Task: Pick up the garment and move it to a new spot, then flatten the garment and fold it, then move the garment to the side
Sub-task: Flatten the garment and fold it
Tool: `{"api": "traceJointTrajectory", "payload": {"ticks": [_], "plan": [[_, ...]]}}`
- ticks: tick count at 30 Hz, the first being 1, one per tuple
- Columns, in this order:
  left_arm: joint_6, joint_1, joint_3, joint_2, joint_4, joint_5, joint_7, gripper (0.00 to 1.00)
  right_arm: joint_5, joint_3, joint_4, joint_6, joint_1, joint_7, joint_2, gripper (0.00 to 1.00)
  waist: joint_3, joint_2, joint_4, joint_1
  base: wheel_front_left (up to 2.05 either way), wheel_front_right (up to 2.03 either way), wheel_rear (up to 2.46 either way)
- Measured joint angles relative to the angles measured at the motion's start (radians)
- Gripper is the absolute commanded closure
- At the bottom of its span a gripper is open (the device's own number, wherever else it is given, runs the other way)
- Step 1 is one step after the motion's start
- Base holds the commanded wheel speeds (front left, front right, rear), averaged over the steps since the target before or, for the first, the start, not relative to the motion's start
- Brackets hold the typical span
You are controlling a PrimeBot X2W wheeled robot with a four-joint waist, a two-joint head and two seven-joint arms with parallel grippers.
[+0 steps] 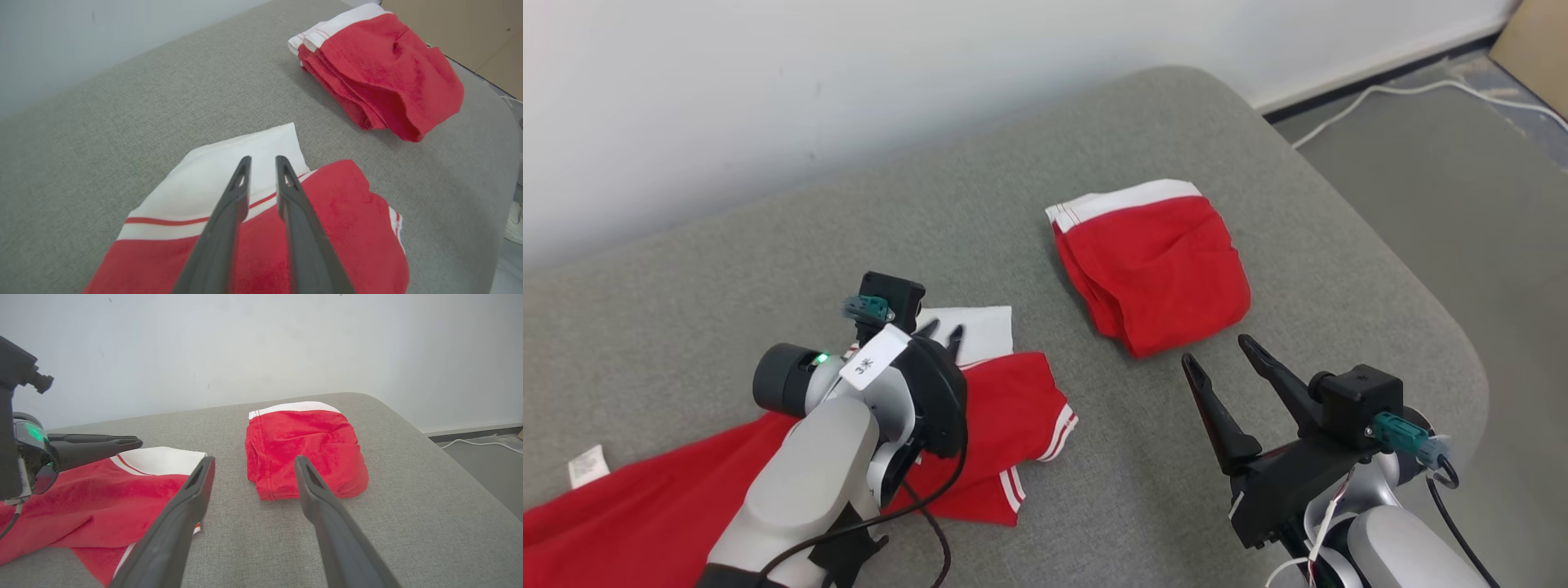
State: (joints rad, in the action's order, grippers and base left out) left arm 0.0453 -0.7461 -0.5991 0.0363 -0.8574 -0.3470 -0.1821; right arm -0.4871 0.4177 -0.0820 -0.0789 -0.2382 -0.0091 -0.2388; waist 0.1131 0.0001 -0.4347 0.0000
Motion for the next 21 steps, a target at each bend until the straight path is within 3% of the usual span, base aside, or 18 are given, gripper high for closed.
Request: {"api": "traceJointTrajectory", "payload": {"ticks": [6,13,21], "plan": [[-0.005,0.009,0.035,-0.001,0.046,-0.044,0.117,0.0,0.0,-0.007,-0.016,0.0,0.01,-0.01,-0.009,0.0,-0.058,0.0,0.022,-0.0001,0.0,0.0,0.0],[-0.079,0.115,0.126,0.0,0.116,-0.072,0.272,0.0,-0.025,-0.05,-0.016,0.0,0.066,-0.038,-0.019,0.0,-0.124,-0.0001,0.066,-0.0002,0.0,0.0,0.0],[-0.126,0.287,0.166,0.095,0.197,-0.092,0.355,0.0,-0.04,-0.1,-0.016,-0.011,0.118,-0.065,-0.04,0.0,-0.184,-0.0002,0.144,-0.0002,0.0,0.0,0.0]]}}
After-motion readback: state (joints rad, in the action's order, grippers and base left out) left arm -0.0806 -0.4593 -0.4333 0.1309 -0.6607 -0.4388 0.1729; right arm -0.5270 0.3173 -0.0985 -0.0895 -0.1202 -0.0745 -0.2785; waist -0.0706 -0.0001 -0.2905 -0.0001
